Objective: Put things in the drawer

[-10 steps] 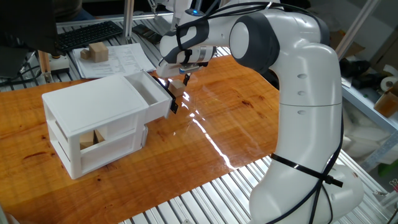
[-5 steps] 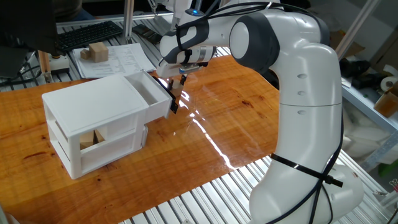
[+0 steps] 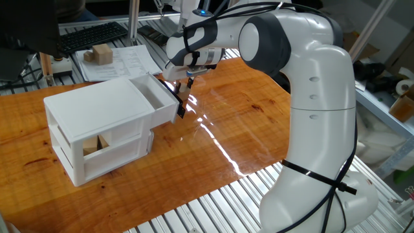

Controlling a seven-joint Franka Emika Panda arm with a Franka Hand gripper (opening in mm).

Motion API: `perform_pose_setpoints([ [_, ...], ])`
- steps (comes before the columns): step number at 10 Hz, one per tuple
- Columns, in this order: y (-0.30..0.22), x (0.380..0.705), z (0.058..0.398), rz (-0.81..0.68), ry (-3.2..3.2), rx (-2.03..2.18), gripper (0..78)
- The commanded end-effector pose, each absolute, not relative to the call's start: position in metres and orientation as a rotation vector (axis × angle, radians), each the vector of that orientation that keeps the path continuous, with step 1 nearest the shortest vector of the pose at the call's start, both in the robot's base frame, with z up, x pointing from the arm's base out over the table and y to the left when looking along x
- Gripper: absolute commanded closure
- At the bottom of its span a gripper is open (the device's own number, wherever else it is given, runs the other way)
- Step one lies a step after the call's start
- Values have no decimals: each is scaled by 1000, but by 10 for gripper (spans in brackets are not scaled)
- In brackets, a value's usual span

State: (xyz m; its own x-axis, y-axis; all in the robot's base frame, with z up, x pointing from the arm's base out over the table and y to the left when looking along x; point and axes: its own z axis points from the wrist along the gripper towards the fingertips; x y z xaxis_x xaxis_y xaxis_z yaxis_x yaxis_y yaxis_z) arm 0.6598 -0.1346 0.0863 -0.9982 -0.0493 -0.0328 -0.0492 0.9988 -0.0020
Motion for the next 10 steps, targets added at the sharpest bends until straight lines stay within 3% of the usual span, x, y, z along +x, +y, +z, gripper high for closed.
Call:
perform_pose_setpoints([
  [1, -135, 661, 88, -4, 3105, -79, 763],
  [10, -116, 644, 119, 8, 3127, 57, 763],
])
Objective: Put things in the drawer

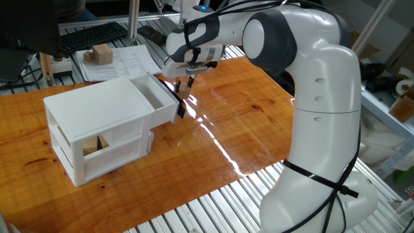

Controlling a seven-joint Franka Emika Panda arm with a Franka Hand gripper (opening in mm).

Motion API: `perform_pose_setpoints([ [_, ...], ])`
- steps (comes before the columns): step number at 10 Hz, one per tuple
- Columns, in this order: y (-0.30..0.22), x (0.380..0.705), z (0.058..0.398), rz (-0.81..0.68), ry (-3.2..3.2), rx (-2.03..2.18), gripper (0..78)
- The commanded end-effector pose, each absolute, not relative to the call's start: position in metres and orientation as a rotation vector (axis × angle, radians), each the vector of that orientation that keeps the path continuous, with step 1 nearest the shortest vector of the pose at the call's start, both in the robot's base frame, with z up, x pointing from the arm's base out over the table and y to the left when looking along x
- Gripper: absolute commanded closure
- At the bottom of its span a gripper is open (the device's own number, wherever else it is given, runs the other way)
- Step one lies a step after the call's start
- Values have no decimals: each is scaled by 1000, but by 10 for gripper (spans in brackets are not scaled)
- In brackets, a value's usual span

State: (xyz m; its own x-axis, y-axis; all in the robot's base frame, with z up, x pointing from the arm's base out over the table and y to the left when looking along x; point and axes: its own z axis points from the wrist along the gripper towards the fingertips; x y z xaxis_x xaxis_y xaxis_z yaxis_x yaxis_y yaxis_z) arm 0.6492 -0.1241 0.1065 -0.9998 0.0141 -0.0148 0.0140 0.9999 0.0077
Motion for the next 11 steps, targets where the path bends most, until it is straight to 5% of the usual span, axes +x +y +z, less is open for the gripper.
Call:
perform_pose_setpoints([
  [1, -112, 642, 123, 9, 3130, 71, 763],
  [11, -92, 629, 189, -49, 3198, 188, 763],
])
